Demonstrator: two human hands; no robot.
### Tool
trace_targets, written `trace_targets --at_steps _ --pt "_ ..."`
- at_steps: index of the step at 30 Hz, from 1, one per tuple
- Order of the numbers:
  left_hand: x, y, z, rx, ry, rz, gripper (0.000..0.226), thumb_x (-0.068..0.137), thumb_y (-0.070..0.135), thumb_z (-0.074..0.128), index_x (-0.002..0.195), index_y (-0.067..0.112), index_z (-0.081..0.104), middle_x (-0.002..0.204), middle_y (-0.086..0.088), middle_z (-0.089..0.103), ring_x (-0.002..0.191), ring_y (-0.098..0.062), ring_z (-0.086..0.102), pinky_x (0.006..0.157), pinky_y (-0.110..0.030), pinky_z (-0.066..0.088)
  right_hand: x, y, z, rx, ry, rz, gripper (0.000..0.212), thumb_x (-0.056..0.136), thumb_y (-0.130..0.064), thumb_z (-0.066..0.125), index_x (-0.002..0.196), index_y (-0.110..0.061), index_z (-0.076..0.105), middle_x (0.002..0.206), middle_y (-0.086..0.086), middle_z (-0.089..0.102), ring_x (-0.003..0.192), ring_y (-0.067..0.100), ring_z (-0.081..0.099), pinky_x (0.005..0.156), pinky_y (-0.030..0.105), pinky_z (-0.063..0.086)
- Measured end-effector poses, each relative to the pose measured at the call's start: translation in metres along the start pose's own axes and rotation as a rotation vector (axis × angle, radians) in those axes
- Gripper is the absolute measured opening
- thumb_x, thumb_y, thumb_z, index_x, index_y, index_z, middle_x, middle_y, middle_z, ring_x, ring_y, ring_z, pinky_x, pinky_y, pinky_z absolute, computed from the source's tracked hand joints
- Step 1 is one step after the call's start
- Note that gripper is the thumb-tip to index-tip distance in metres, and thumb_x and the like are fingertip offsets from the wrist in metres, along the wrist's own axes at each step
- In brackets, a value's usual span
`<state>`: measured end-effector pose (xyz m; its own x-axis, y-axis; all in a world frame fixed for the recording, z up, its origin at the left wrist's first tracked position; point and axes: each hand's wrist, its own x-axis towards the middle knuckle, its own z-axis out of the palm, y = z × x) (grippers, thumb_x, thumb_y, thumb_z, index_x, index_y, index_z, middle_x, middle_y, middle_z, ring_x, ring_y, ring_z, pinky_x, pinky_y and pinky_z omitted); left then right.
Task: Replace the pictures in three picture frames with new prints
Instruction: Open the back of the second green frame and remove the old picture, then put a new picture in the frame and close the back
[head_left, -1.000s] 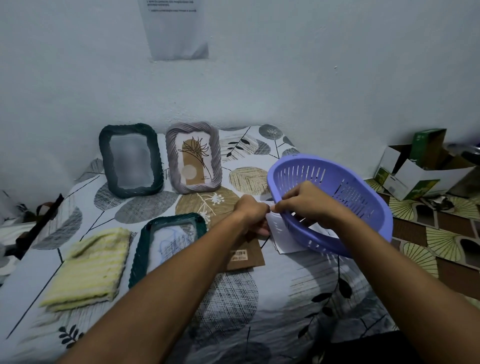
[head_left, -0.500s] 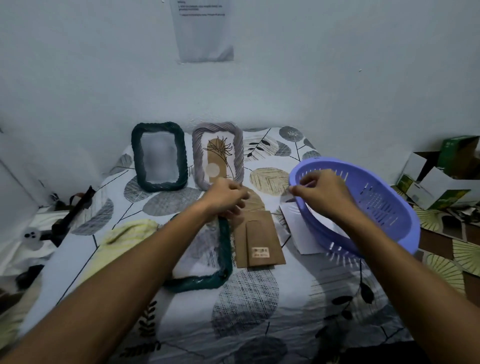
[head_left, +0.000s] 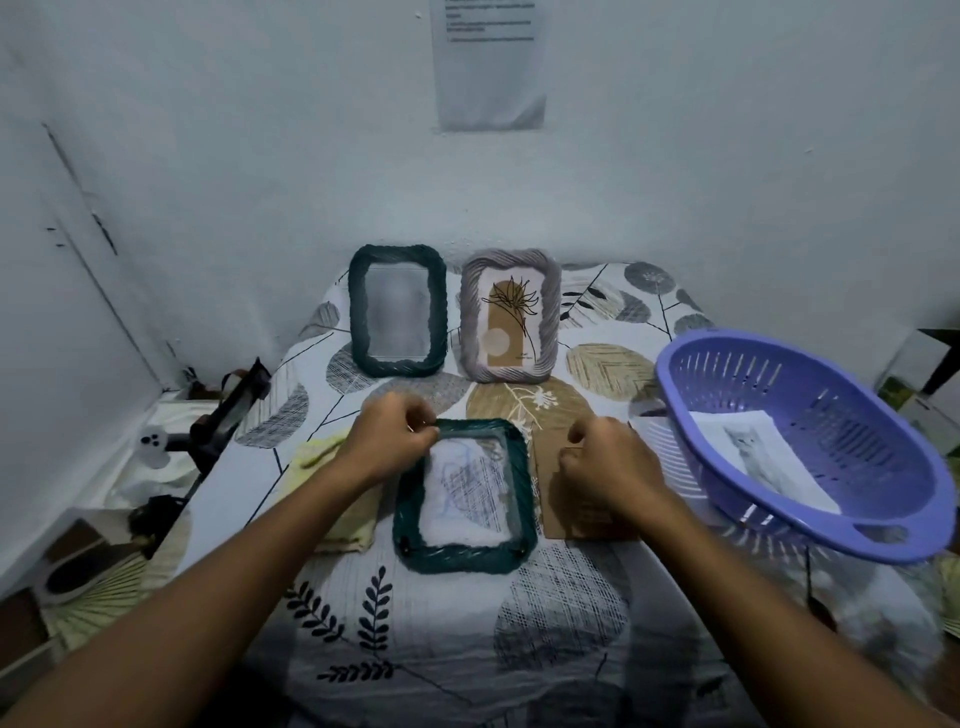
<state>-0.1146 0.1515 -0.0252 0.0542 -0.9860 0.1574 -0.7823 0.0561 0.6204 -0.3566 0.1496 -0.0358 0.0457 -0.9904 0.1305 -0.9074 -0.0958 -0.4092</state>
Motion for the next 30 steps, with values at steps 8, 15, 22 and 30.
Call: trace_targets --at_steps 8,15,22,30 --pt "0.014 0.015 0.014 0.020 -0.005 0.094 0.011 0.083 0.018 0.067 0.092 0.013 0.071 0.083 0.001 0.068 0.079 -0.014 0.064 0.072 -0.028 0.052 0.006 0.000 -0.043 0.194 0.188 -0.046 0.024 0.087 -0.009 0.060 0.109 -0.005 0.069 0.101 0.010 0.070 0.086 0.022 0.064 0.078 0.037 0.055" --pt "0.033 0.107 0.058 -0.093 -0.117 0.308 0.017 0.086 0.021 0.066 0.099 0.011 0.068 0.088 0.000 0.067 0.081 -0.013 0.063 0.071 -0.027 0.055 0.041 0.083 -0.099 0.064 0.238 0.232 0.016 0.078 -0.001 0.052 0.076 0.004 0.067 0.075 0.021 0.067 0.074 0.036 0.064 0.060 0.035 0.046" --pt "0.036 0.180 0.110 -0.337 -0.210 0.233 0.011 0.082 0.025 0.071 0.082 0.014 0.069 0.079 -0.001 0.069 0.075 -0.018 0.066 0.072 -0.040 0.059 0.039 0.157 -0.113 -0.247 -0.130 0.430 0.049 0.063 -0.033 0.088 0.072 -0.010 0.046 0.068 0.009 0.053 0.067 0.027 0.057 0.057 0.034 0.046" --pt "0.043 0.182 0.129 -0.408 -0.205 0.139 0.020 0.076 0.027 0.077 0.086 0.016 0.063 0.084 -0.003 0.067 0.079 -0.020 0.068 0.073 -0.044 0.059 0.039 0.165 -0.109 -0.245 -0.248 0.469 0.060 0.054 -0.046 0.091 0.073 -0.012 0.045 0.075 0.007 0.056 0.075 0.027 0.061 0.066 0.034 0.051"
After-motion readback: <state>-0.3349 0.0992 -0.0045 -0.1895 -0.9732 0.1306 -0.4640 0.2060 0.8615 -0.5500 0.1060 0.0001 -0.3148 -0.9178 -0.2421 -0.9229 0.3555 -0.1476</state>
